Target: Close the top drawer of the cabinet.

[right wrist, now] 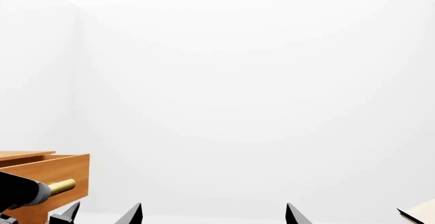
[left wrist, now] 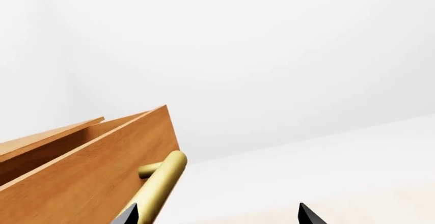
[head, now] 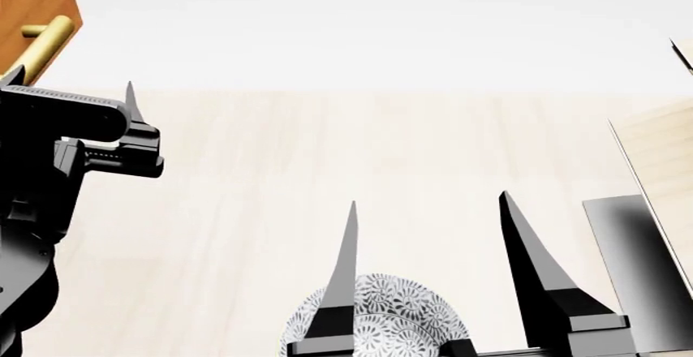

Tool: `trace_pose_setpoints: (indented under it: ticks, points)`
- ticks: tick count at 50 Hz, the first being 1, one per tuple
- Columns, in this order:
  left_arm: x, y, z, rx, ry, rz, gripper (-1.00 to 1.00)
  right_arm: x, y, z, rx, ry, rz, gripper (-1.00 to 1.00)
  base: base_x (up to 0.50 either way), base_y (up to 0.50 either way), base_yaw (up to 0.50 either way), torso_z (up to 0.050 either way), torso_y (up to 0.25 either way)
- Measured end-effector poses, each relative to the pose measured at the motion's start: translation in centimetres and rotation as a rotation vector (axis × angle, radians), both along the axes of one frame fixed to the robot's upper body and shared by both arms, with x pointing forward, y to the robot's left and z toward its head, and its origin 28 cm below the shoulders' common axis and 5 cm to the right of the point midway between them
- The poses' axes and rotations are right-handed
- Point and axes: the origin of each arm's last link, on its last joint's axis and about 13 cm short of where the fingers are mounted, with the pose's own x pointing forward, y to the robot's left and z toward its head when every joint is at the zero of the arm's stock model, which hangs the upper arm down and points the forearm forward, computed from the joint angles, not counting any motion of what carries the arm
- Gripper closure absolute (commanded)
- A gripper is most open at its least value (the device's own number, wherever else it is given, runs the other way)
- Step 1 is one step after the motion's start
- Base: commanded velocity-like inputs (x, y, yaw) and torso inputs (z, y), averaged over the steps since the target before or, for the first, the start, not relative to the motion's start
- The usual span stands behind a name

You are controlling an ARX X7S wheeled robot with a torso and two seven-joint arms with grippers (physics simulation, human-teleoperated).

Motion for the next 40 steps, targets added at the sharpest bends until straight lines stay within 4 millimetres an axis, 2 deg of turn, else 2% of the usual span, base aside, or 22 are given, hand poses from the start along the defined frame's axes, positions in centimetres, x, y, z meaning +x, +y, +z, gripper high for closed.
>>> trace_pose_setpoints:
  ticks: [27, 40]
  points:
    - [-1.5, 4.2, 0.2, 0.01, -0.008, 0.137, -1.0, 0.0, 0.2, -0.1, -0.006, 0.004, 0.007, -1.0, 0.0, 0.0, 0.0, 0.0, 0.0]
    - [-2.3, 6.4, 1.1, 0.016, -0.014, 0.205, -1.0, -0.1, 0.2, -0.2, -0.009, 0.009, 0.007, -1.0, 0.0, 0.0, 0.0, 0.0, 0.0]
